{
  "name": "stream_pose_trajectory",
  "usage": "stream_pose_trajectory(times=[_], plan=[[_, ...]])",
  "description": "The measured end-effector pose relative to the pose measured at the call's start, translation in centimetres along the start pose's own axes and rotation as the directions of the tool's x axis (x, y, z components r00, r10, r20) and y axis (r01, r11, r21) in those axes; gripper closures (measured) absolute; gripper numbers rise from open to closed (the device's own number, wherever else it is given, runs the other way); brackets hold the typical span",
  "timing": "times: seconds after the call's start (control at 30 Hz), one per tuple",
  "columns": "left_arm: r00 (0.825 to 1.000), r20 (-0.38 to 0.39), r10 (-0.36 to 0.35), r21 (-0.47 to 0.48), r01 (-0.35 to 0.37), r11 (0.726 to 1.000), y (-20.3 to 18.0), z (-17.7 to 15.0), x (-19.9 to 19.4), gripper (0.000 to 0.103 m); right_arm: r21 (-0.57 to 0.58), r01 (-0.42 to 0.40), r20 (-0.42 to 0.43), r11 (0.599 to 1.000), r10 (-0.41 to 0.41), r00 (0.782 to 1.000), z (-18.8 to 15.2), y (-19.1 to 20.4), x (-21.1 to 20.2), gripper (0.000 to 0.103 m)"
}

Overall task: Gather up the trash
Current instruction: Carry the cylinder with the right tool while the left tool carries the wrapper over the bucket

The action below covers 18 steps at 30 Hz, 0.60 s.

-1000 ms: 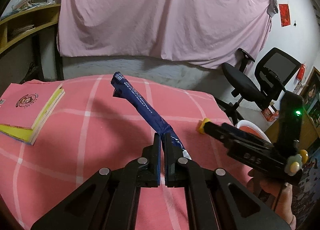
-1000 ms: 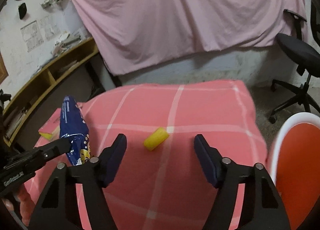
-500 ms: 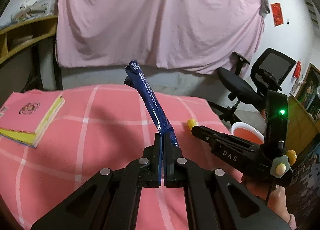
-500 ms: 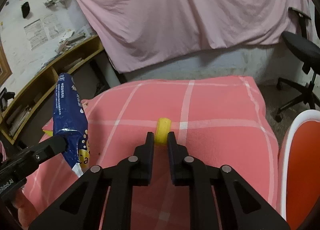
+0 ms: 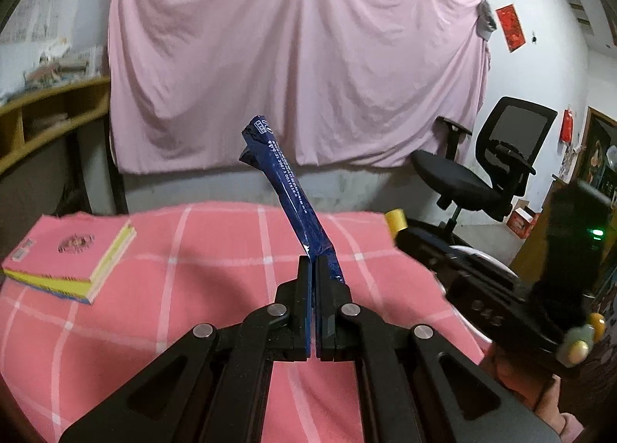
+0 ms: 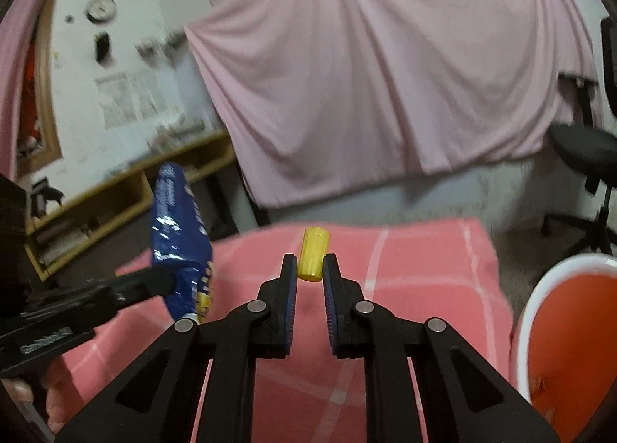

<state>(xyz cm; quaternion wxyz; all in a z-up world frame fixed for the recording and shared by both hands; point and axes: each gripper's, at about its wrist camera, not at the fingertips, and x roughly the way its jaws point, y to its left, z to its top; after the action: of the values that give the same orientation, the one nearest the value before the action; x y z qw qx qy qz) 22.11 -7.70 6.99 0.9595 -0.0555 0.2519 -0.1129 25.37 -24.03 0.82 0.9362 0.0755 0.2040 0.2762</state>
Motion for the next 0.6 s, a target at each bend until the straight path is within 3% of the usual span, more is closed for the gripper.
stream_pose_trajectory(times=[0.13,0.3,0.6], plan=[[0.998,0.070,-0.002,0.037,0.000,0.999,-1.4,0.3,-1.1,0.103,-0.058,0.009,0.141,0.998,0.000,0.990,0.7,0.7,-3.1,0.091],[0.987,0.157,-0.023,0.109,0.006,0.994,-4.0,0.6,-2.0,0.103,-0.096,0.055,0.281,0.994,-0.026,0.959,1.4,0.6,-6.5,0.091],[0.966,0.232,-0.113,0.240,0.056,0.969,-10.1,0.6,-1.3,0.103,-0.074,0.151,0.415,0.986,-0.107,0.904,1.5,-1.5,-11.3,0.091]])
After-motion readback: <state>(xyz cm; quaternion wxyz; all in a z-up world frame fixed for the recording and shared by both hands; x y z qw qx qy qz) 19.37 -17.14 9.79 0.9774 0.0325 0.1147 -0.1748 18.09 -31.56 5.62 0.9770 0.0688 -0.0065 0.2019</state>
